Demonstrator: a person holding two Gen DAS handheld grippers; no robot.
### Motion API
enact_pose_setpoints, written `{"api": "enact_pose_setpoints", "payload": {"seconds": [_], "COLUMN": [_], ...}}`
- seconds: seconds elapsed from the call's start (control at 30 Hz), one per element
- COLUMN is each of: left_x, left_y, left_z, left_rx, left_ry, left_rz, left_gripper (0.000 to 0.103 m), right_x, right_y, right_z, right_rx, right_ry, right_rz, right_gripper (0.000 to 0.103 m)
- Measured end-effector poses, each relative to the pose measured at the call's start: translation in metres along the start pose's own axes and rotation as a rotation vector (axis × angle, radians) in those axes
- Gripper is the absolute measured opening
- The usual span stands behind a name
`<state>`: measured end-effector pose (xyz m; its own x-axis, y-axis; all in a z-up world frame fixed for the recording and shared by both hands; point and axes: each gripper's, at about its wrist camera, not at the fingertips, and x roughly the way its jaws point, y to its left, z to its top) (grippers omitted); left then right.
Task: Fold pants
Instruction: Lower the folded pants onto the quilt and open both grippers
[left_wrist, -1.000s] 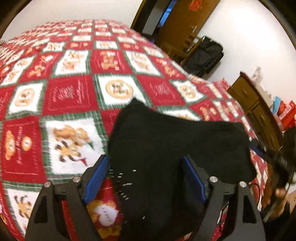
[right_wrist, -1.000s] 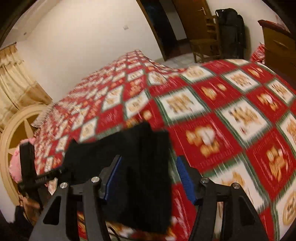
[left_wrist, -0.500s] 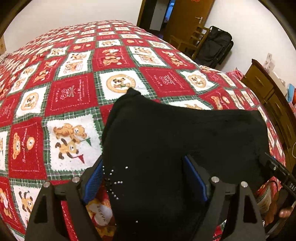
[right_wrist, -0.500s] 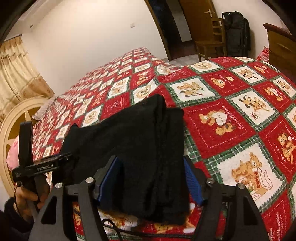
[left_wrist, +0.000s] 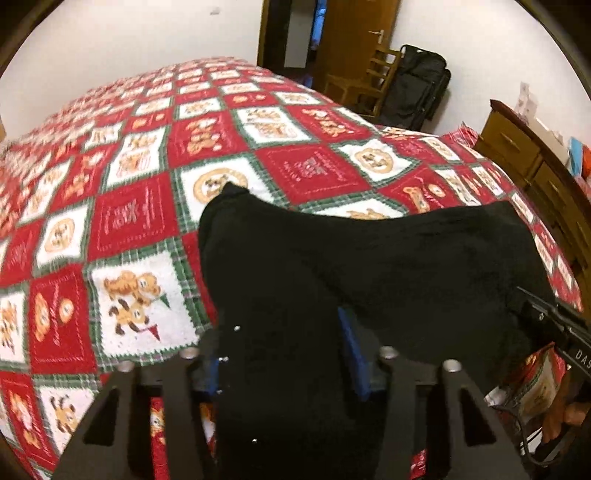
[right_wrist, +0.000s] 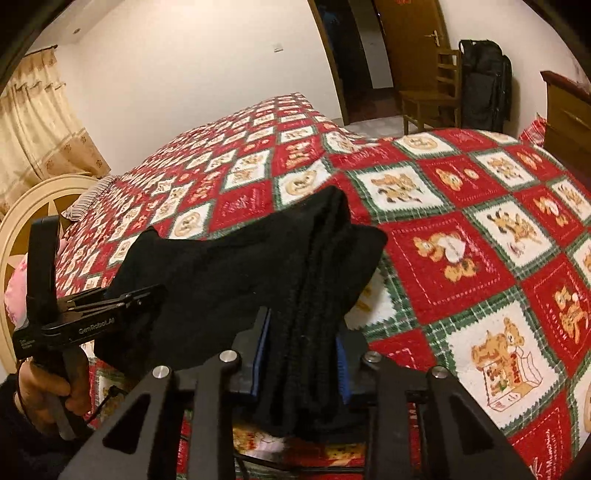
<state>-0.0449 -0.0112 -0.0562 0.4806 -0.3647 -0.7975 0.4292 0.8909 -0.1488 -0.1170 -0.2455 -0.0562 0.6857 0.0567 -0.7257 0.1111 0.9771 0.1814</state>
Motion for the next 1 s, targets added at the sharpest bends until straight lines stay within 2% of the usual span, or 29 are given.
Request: {"api": "enact_pose_setpoints", "payload": {"seconds": [0.03,0.07,0.13,0.23,0.3,0.33,0.37,0.43,0.57,0.63,0.7,0.77,0.8,0.87,1.0], "left_x": [-0.004,-0.009,-0.014,-0.009,-0.006,-0.005,-0.004,-0.003,0.010,0.019,0.018,0.016,0.014,0.009,-0.008], "left_y": [0.001,0.004,0.014,0.024,0.035,0.039,0.044,0.051,0.047,0.042,0.041,0.045,0.047,0.052,0.059], "left_z": [0.002,0.004,0.010,0.015,0.013,0.012,0.011,0.007,0.006,0.005,0.004,0.004,0.004,0.006,0.017], "left_rx": [-0.005,-0.016,-0.057,-0.090,-0.133,-0.151,-0.165,-0.186,-0.204,-0.213,-0.233,-0.262,-0.278,-0.299,-0.306], "left_ry": [-0.014,-0.025,-0.031,-0.008,0.013,0.021,0.026,0.027,0.069,0.067,0.047,0.050,0.042,0.027,-0.025], "left_rz": [0.004,0.000,-0.057,-0.085,-0.101,-0.103,-0.103,-0.115,-0.198,-0.197,-0.211,-0.267,-0.276,-0.287,-0.276], "left_gripper": [0.031,0.023,0.022,0.024,0.036,0.053,0.064,0.072,0.073,0.074,0.067,0.037,0.031,0.024,0.021], "right_x": [-0.003,-0.007,-0.015,-0.018,-0.020,-0.020,-0.020,-0.019,-0.008,-0.006,-0.006,-0.008,-0.010,-0.015,-0.024], "right_y": [0.002,0.005,0.014,0.026,0.026,0.024,0.020,0.013,-0.005,-0.006,-0.006,-0.002,0.002,0.013,0.041], "right_z": [0.002,0.005,0.014,0.023,0.026,0.026,0.025,0.023,0.012,0.010,0.010,0.013,0.015,0.023,0.050], "right_rx": [0.001,0.003,-0.018,-0.062,-0.067,-0.061,-0.049,-0.021,0.066,0.070,0.070,0.056,0.040,0.001,-0.079], "right_ry": [-0.008,-0.021,-0.044,-0.062,-0.070,-0.072,-0.071,-0.062,-0.023,-0.017,-0.017,-0.021,-0.028,-0.048,-0.102], "right_rz": [0.009,0.024,0.041,0.026,0.016,0.013,0.006,0.003,0.011,0.008,0.010,0.012,0.015,0.026,0.068], "right_gripper": [0.030,0.030,0.030,0.030,0.030,0.030,0.030,0.030,0.030,0.030,0.030,0.030,0.030,0.030,0.030]}}
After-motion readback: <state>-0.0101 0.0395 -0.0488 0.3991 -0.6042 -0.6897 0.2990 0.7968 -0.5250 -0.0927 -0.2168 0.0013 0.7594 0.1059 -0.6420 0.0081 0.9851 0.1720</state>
